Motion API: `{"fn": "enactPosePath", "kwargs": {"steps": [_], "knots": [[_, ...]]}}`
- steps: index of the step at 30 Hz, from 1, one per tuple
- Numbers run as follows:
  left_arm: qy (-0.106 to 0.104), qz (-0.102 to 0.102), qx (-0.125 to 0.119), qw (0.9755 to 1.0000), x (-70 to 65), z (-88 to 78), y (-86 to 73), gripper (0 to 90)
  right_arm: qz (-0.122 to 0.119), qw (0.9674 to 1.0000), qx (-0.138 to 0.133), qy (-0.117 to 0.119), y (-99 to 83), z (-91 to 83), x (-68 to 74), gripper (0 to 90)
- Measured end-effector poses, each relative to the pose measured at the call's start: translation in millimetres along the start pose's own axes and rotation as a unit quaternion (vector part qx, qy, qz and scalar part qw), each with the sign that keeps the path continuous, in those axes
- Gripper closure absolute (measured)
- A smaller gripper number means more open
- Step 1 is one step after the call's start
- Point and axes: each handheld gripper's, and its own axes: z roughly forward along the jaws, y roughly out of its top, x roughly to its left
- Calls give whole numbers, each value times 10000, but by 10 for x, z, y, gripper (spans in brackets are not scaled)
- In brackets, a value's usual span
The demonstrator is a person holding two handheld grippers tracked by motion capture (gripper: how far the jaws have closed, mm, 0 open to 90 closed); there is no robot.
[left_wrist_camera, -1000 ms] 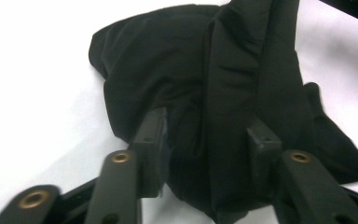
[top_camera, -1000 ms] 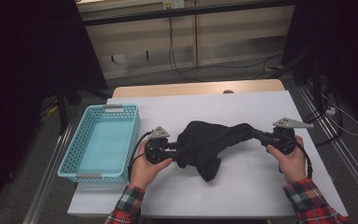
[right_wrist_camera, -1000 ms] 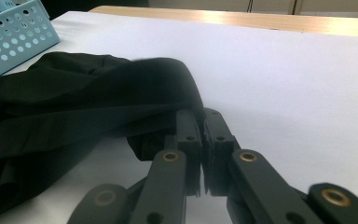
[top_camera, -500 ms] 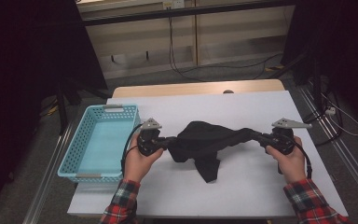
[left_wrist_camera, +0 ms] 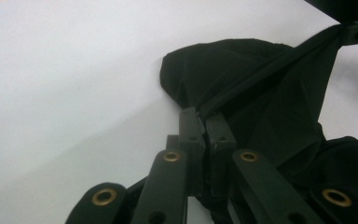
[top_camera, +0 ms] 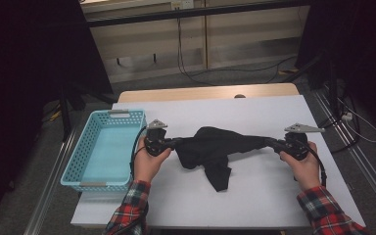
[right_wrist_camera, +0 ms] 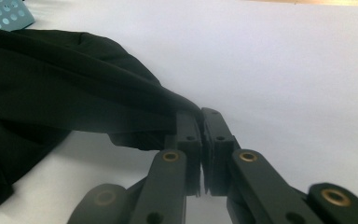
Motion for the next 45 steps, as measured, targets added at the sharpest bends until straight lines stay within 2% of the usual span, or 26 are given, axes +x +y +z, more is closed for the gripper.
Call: {"fn": "enactPosePath", "kwargs": {"steps": [2, 4, 7, 9, 11, 16, 21, 24, 28, 31, 35, 38, 40, 42, 45], "knots": [[36, 43, -47, 10000, -8, -30, 11, 847, -4, 10000, -6, 21, 3, -6, 13, 881], [29, -5, -114, 9999, -21, -62, 17, 824, -54, 10000, -8, 29, 6, -13, 25, 881], [87, 14, -196, 9998, -22, -104, 17, 751, -71, 10000, 9, 13, 8, -15, 39, 881], [135, -24, -300, 9995, -21, -123, 12, 649, -81, 10000, 23, 1, 4, -10, 36, 881], [239, 2, -385, 9990, -26, -137, 12, 485, -68, 10000, 40, -6, 2, -7, 33, 881], [138, 104, -424, 9990, -69, -162, 10, 324, -99, 9999, 67, -19, 2, 3, 38, 880], [-14, 72, -537, 9985, -100, -230, 18, 242, -111, 9999, 87, -28, 0, 10, 37, 881], [-58, 131, -549, 9984, -115, -281, 8, 201, -109, 9999, 97, -25, -2, 14, 32, 881], [-48, 134, -489, 9987, -115, -311, -76, 178, -111, 9999, 102, -39, -1, 15, 34, 880], [-47, 189, -321, 9993, -114, -283, -177, 172, -112, 9999, 92, -48, 2, 11, 35, 881], [-124, 95, -181, 9997, -112, -228, -287, 186, -118, 9999, 79, -47, 4, 6, 39, 881], [-150, 182, -126, 9996, -117, -176, -327, 221, -116, 9999, 65, -54, 5, 3, 33, 880], [-174, 117, -128, 9997, -110, -146, -354, 256, -95, 9999, 42, -55, 8, -4, 20, 880], [-137, 223, -123, 9996, -115, -122, -366, 311, -20, 10000, -7, -60, 17, -32, -10, 881], [-249, 384, -124, 9989, -161, -60, -354, 393, 47, 9999, -83, -113, 28, -88, -65, 880]]}}
